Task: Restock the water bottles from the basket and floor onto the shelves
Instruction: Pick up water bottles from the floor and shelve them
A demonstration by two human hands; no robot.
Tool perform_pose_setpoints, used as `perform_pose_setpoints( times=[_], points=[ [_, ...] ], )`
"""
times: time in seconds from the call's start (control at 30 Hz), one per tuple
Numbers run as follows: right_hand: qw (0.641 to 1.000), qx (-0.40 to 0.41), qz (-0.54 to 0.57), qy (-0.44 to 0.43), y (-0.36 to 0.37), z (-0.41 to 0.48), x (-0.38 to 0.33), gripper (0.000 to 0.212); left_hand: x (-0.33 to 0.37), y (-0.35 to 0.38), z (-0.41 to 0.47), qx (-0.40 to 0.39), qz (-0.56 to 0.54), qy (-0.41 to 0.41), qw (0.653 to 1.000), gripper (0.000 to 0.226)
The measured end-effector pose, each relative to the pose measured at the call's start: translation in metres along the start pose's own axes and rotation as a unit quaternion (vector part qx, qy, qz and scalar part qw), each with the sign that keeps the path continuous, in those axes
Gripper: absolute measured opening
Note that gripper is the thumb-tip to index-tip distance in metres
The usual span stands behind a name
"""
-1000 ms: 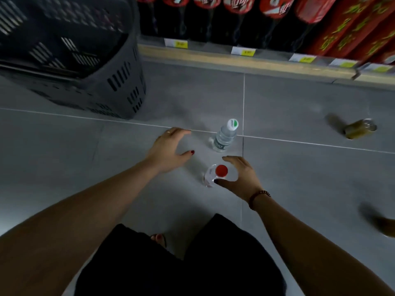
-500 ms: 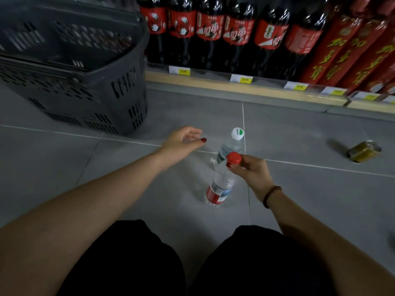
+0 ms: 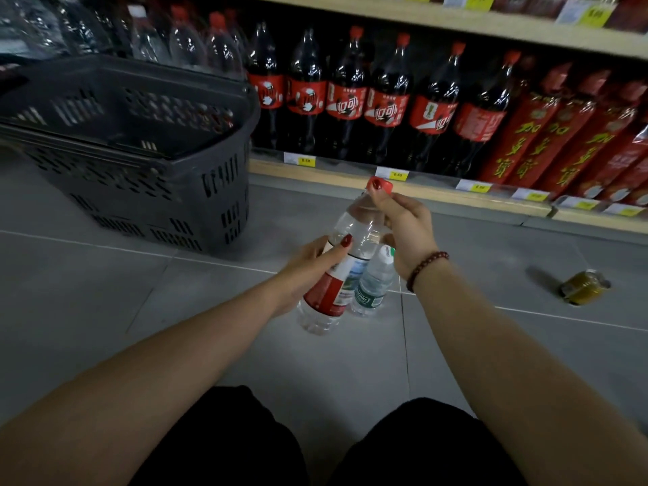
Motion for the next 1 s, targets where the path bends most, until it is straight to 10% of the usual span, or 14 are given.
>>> perform_pose_setpoints(
  times=[0.37, 0.57, 0.8, 1.0],
  points=[
    [0.998, -0.028, -0.057, 0.024, 0.015, 0.008, 0.011, 0.019, -0.009, -0.008, -0.003, 0.071, -0.009, -0.043, 0.997, 0.040],
    [0.993, 0.098, -0.054, -0.048, -0.041, 0.021, 0.035, 0.016, -0.025, -0.017, 0.002, 0.094, -0.029, -0.069, 0.993, 0.040],
    [0.983, 0.148, -0.082, 0.072, -0.089, 0.024, 0.116, 0.066, -0.053, -0.038, 0.012, 0.153, -0.044, -0.110, 0.981, 0.055],
    [0.985, 0.086, -0.107, 0.101, -0.077, 0.033, 0.150, 0.066, -0.067, -0.043, 0.016, 0.159, -0.024, -0.133, 0.978, 0.052]
  ],
)
Point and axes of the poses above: each hand's wrist, its own z-axis towards the middle knuckle, its own y-axis out of the palm, x = y × z, the point moved 7 cm from there along z, towards the middle knuckle
